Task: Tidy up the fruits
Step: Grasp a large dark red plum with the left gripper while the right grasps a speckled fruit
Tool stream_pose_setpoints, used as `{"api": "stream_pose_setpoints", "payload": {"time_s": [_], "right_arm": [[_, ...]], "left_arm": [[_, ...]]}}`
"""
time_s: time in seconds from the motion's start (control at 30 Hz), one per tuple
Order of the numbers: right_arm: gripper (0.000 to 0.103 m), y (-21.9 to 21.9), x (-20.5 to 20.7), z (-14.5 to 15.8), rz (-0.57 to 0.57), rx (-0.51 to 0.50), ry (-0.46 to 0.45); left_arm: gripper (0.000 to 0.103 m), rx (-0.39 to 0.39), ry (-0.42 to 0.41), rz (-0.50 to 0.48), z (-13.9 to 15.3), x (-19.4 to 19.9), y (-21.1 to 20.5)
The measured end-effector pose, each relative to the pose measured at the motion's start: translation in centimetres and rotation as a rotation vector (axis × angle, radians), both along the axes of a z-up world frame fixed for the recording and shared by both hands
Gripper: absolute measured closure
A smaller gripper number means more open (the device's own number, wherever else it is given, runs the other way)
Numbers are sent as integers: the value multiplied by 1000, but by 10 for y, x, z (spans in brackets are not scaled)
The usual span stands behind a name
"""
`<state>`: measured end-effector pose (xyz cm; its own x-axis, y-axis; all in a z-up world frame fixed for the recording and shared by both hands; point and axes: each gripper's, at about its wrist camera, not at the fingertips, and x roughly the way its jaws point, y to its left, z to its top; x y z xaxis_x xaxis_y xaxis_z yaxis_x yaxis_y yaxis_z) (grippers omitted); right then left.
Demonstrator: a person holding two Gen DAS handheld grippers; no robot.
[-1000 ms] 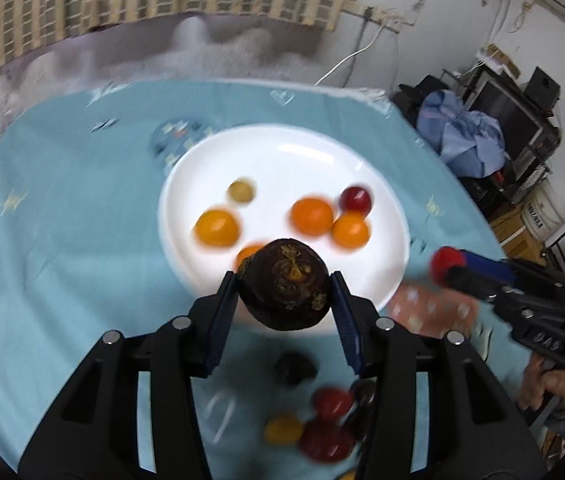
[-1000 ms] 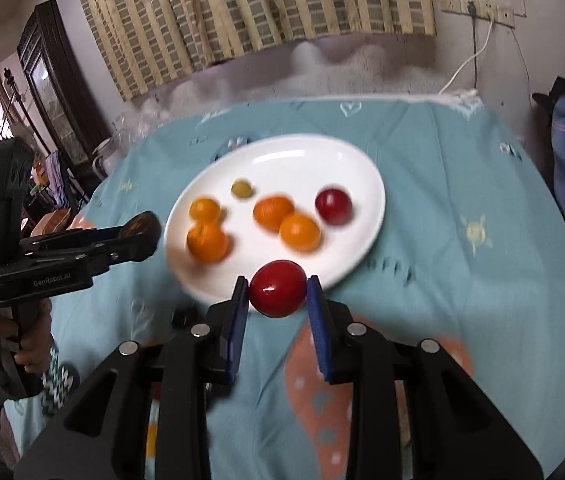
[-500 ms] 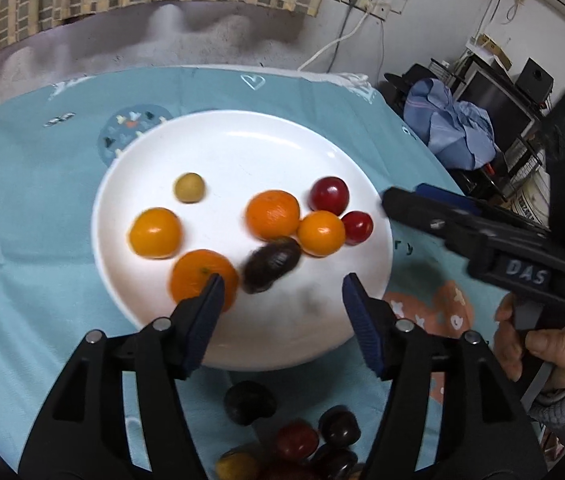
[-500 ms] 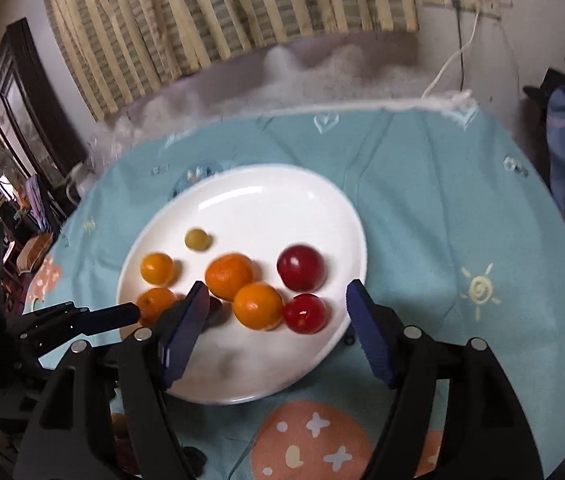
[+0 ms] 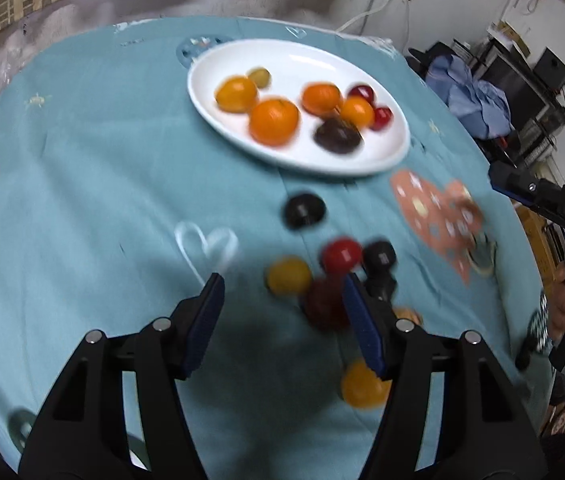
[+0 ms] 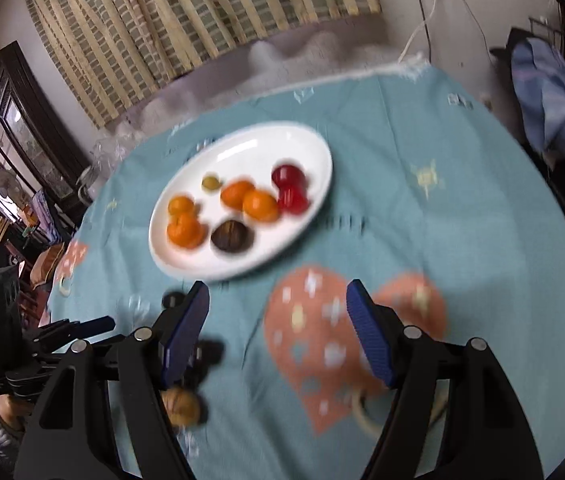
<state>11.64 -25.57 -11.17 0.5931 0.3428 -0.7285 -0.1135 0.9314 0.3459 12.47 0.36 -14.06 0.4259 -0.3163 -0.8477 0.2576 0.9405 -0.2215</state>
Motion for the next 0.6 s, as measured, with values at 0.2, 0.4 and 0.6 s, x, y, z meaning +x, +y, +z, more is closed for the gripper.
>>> {"api": "stream_pose_setpoints", "payload": {"time_s": [0.2, 0.4, 0.6], "right_arm": [[32, 1, -26, -8, 13, -9, 49], [32, -1, -31, -8, 4, 0, 55], [32, 0, -34, -9, 10, 5, 63]], "left_arm": [[40, -16, 33, -32, -13, -6, -22], [41, -52, 79, -26, -30, 3, -26], [46, -81, 79, -24, -32, 5, -21]]}}
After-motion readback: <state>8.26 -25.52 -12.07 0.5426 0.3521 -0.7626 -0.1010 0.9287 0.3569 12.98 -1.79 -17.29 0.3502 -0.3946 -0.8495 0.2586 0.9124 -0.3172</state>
